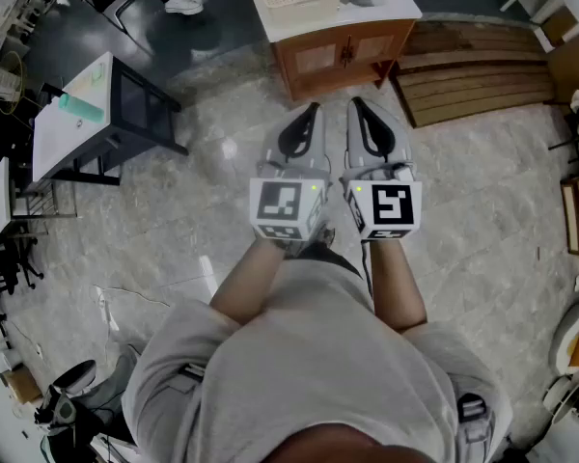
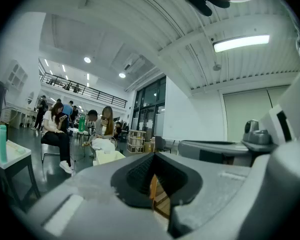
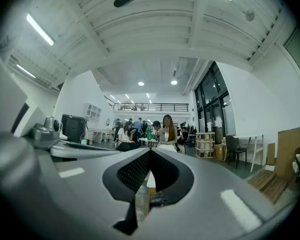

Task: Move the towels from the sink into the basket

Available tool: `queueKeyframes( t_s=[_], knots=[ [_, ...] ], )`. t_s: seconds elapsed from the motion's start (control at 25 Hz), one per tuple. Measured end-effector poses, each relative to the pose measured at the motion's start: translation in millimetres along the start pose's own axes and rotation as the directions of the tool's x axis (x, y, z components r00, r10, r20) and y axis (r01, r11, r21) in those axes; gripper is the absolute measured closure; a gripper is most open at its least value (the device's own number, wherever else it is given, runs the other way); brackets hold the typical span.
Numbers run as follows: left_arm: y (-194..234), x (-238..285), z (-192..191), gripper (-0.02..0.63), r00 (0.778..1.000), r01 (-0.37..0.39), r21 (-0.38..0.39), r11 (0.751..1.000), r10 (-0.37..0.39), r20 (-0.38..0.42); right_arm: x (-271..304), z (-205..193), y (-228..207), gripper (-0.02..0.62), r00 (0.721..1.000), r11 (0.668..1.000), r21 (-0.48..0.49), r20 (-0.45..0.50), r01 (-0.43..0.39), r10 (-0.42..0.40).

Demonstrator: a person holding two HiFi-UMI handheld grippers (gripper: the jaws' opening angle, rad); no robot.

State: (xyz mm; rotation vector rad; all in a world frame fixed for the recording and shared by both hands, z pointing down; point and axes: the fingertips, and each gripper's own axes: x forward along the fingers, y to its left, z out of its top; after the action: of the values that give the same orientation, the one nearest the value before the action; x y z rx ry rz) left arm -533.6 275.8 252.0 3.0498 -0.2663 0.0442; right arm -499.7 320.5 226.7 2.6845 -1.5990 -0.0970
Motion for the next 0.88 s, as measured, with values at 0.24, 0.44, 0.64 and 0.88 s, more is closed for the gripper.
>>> queueKeyframes(
  t_s=[0.24, 0.44, 0.64, 0.88],
  knots=[
    [-1.8, 18.4, -3.3, 0.586, 1.0, -0.005, -0.008, 1.0, 0.005, -0.007, 8.8, -6.0, -14.3, 0.59, 1.0, 1.0, 0.005, -0.007, -0.009, 0.009],
    [-5.4, 36.5, -7.7, 0.586, 1.0, -0.007, -0.017, 1.0, 0.006, -0.017, 19.0, -13.0, -34.1, 0.589, 1.0, 1.0, 0.027, -0.014, 0.009, -0.008],
    [-6.0, 65.5, -14.2, 0.586, 0.999, 0.01, -0.021, 1.0, -0.011, -0.03, 32.8, -25.6, -55.8, 0.589, 0.999, 0.999, 0.029, -0.042, 0.021, -0.02],
    [-4.0, 126.9, -20.0, 0.586, 0.999, 0.042, -0.029, 0.999, -0.043, -0.032, 66.3, -37.0, -101.6, 0.589, 0.997, 0.998, 0.02, -0.062, 0.056, -0.055]
  ],
)
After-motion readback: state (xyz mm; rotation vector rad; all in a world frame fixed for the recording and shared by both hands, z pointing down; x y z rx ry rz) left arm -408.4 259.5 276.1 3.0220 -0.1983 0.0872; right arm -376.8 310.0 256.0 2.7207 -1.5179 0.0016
